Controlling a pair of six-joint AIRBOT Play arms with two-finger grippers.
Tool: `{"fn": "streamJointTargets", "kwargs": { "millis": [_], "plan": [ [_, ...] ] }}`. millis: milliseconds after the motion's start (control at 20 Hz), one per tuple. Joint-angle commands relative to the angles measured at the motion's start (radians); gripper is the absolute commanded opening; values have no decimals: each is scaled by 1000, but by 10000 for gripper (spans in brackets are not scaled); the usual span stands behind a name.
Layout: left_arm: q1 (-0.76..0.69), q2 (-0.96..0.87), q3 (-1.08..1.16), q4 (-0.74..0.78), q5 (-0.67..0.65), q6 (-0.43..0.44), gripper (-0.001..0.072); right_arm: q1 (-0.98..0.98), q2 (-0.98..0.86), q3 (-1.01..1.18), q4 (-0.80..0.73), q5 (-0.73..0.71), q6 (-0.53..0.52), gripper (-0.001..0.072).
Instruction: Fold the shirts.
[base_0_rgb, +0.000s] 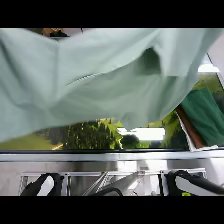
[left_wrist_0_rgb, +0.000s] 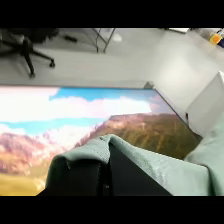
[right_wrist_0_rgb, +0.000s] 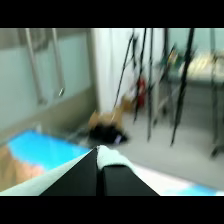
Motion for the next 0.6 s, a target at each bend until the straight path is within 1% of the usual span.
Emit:
{"fn": "streamJointTargets", "kwargs": {
  "millis": [0, 150, 200, 250, 300, 350, 400, 450, 550],
  "plan": [
    [-108, -172, -285, 0, 55, 95, 14, 11, -266, -8, 57, 101, 52, 21],
    [-199, -468, -411, 26, 196, 177, 15, 32, -566, -19, 59, 101, 63, 22],
    [-209, -572, -422, 15, 225, 216, 18, 44, -668, -19, 59, 102, 82, 62],
    [-209, -681, -399, 14, 216, 230, 70, 43, -747, -19, 71, 112, 102, 289],
    [-199, -777, -344, 14, 177, 230, 515, 40, -808, -18, 107, 136, 116, 374],
    [-175, -848, -275, 13, 109, 223, 693, 30, -839, -18, 160, 162, 114, 373],
    [-143, -906, -188, 14, 13, 222, 694, 14, -841, -18, 198, 191, 103, 370],
    [-108, -941, -98, 14, -89, 209, 694, -7, -822, -14, 204, 234, 85, 365],
    [-37, -956, 37, 16, -251, 146, 693, -67, -746, -12, 172, 346, 87, 364]
  ]
}}
